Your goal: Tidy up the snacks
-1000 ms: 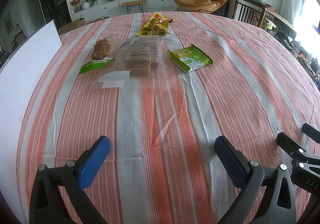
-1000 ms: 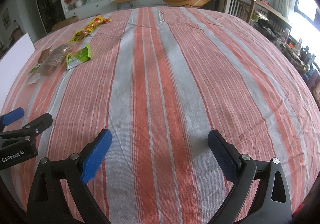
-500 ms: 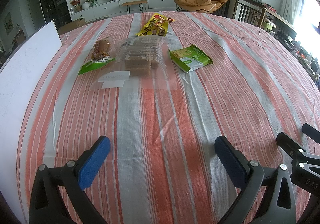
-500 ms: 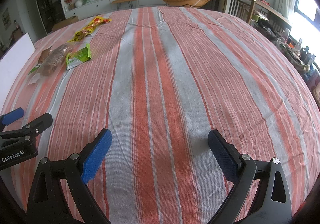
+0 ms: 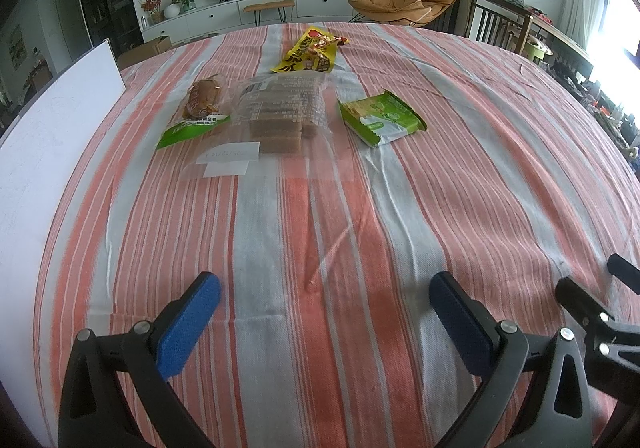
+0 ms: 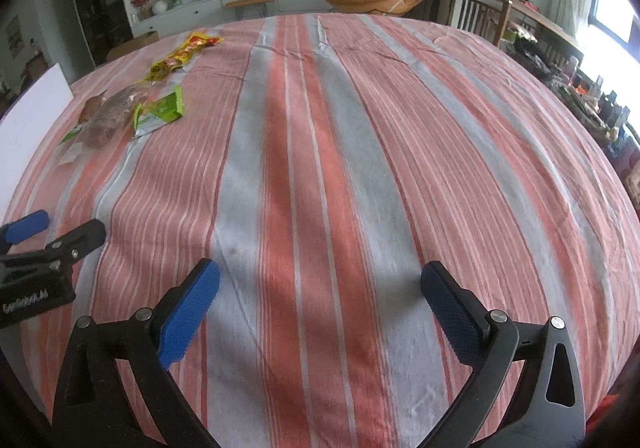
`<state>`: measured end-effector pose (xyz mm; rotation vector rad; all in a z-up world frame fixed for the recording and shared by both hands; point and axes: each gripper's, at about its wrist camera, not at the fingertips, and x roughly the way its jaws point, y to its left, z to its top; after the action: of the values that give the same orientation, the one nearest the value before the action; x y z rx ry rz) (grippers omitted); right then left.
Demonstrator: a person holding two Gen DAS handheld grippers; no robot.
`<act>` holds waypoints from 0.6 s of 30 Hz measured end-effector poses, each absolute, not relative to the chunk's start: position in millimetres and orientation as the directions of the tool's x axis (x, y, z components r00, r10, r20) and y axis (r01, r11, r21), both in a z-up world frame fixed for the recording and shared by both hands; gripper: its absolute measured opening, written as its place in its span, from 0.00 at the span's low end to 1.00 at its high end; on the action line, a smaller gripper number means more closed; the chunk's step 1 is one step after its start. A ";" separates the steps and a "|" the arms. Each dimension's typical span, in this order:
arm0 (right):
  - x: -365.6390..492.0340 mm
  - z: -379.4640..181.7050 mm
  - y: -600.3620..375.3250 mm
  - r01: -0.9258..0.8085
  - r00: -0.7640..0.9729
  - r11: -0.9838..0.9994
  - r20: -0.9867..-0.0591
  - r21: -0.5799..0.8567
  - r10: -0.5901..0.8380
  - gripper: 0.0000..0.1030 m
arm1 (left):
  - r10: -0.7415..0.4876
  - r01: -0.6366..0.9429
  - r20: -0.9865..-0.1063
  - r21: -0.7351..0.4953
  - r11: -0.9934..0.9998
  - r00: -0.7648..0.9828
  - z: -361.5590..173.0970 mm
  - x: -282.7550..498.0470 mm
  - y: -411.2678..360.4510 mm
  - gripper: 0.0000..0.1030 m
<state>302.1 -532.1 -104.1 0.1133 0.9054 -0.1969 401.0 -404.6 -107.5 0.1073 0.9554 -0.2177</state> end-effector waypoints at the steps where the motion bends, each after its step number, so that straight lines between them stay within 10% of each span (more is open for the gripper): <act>1: 300.4 -104.1 -532.4 0.214 0.605 0.977 -0.787 0.014 -0.121 0.99 | -0.137 0.231 -0.819 -0.005 0.973 0.557 -107.5 401.1 -404.6 1.00; 18: 298.8 -102.9 -532.6 0.215 0.606 0.977 -0.786 0.012 -0.124 0.99 | -0.137 0.232 -0.819 -0.005 0.973 0.557 -107.4 400.2 -405.2 1.00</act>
<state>298.8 -532.6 -102.9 0.1090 0.8993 -0.1960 400.1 -405.2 -107.4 0.1074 0.9556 -0.2181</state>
